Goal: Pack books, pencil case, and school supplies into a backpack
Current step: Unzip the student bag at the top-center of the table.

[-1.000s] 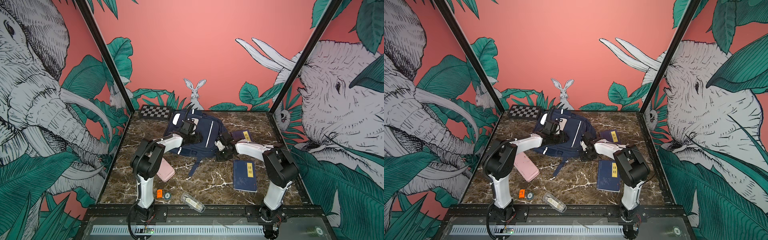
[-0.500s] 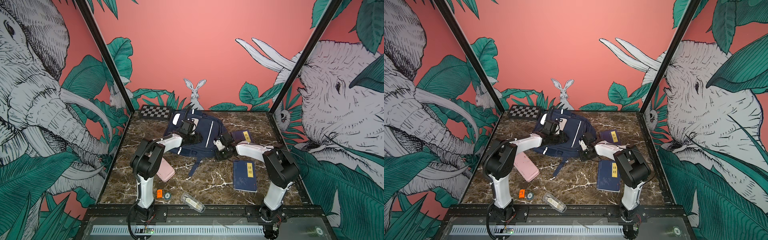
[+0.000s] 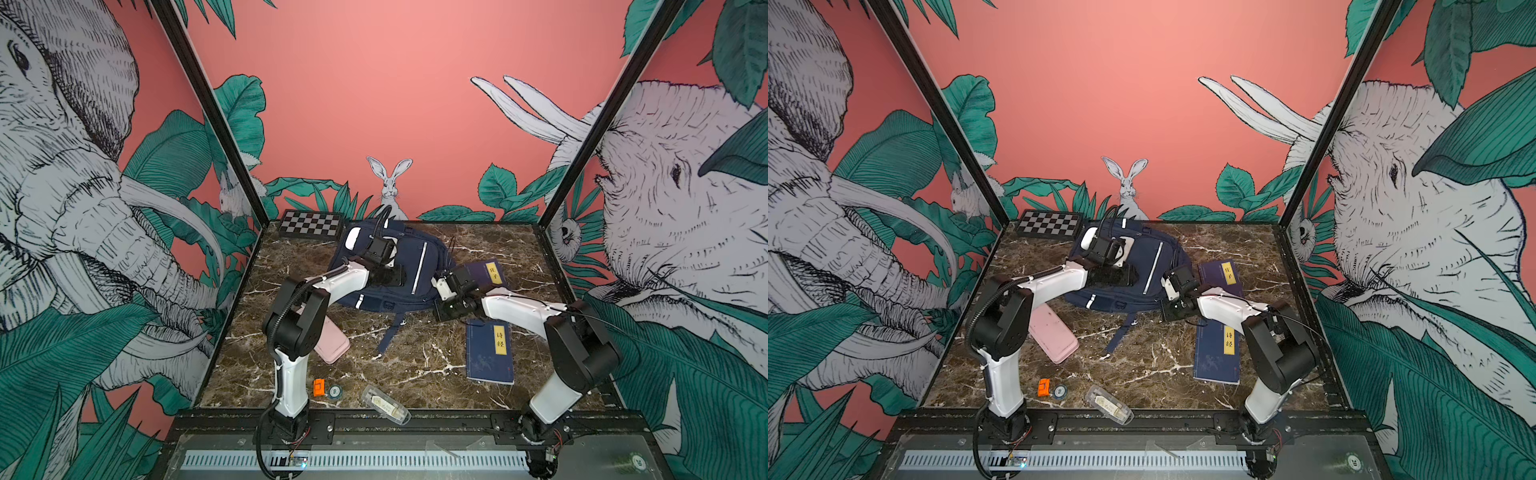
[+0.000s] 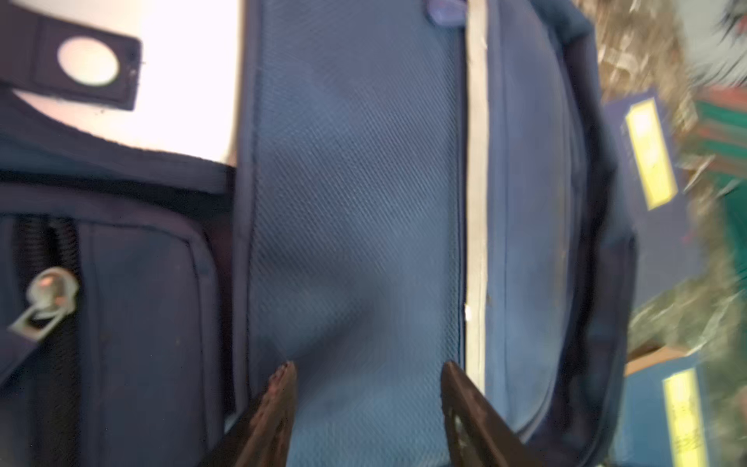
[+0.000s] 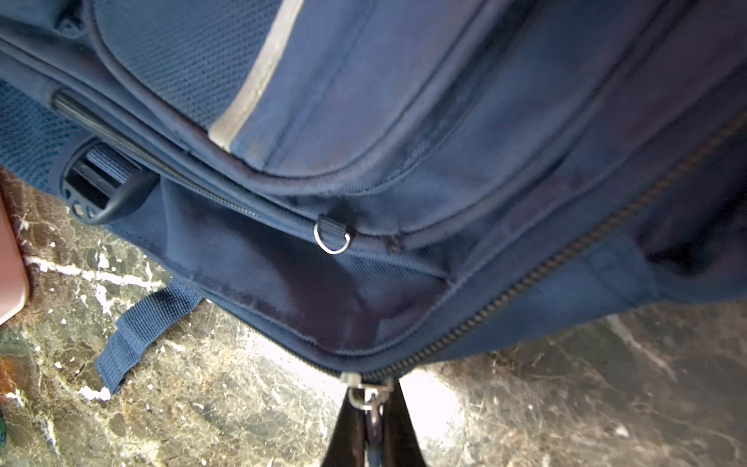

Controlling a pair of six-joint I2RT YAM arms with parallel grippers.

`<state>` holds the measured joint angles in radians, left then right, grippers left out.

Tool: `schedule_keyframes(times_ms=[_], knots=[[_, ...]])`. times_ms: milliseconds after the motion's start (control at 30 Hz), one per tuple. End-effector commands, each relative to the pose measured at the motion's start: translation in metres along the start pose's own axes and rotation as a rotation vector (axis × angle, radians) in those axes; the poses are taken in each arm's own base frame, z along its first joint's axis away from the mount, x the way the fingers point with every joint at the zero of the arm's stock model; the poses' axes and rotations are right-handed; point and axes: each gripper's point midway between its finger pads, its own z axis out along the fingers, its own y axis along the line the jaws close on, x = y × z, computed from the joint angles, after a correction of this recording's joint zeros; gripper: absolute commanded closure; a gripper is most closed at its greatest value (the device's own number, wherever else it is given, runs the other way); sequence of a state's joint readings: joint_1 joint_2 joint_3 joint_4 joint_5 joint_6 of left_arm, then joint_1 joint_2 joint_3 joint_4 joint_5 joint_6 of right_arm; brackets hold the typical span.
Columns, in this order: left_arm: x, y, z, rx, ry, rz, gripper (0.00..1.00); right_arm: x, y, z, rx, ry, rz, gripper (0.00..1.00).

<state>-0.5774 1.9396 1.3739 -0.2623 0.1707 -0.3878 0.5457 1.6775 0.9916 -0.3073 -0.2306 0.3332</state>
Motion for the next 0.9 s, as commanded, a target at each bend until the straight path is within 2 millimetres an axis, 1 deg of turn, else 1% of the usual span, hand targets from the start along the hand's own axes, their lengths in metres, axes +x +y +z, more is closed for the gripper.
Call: schedule_keyframes(times_ms=[0, 100, 167, 233, 300, 467, 533, 633, 733, 867], knots=[[0.002, -0.019, -0.036, -0.085, -0.002, 0.295, 0.42, -0.002, -0.006, -0.004, 0.044, 0.025, 0.016, 1.00], [0.014, -0.027, -0.034, -0.124, 0.030, 0.449, 0.44, -0.004, -0.008, -0.008, 0.058, 0.021, 0.026, 1.00], [0.023, -0.040, -0.032, -0.126, 0.032, 0.539, 0.44, -0.005, -0.009, -0.012, 0.067, 0.017, 0.029, 1.00], [0.030, -0.047, -0.029, -0.122, 0.034, 0.611, 0.45, -0.007, -0.010, -0.016, 0.076, 0.017, 0.022, 0.99], [0.034, -0.048, -0.024, -0.130, 0.045, 0.662, 0.46, -0.006, -0.013, -0.018, 0.090, 0.023, 0.018, 0.99], [0.036, -0.046, -0.012, -0.142, 0.051, 0.726, 0.48, -0.006, -0.017, -0.019, 0.064, 0.034, 0.034, 0.98], [0.032, -0.046, -0.008, -0.158, 0.038, 0.737, 0.48, -0.006, -0.016, -0.018, 0.042, 0.035, 0.041, 0.98], [0.033, -0.045, 0.002, -0.154, 0.050, 0.754, 0.49, -0.006, -0.012, -0.017, 0.006, 0.042, 0.044, 0.98], [0.037, -0.050, 0.010, -0.126, 0.069, 0.771, 0.50, -0.007, -0.010, -0.015, -0.009, 0.045, 0.045, 0.98], [0.040, -0.056, 0.014, -0.088, 0.064, 0.787, 0.51, -0.008, -0.010, -0.016, -0.004, 0.053, 0.045, 0.98]])
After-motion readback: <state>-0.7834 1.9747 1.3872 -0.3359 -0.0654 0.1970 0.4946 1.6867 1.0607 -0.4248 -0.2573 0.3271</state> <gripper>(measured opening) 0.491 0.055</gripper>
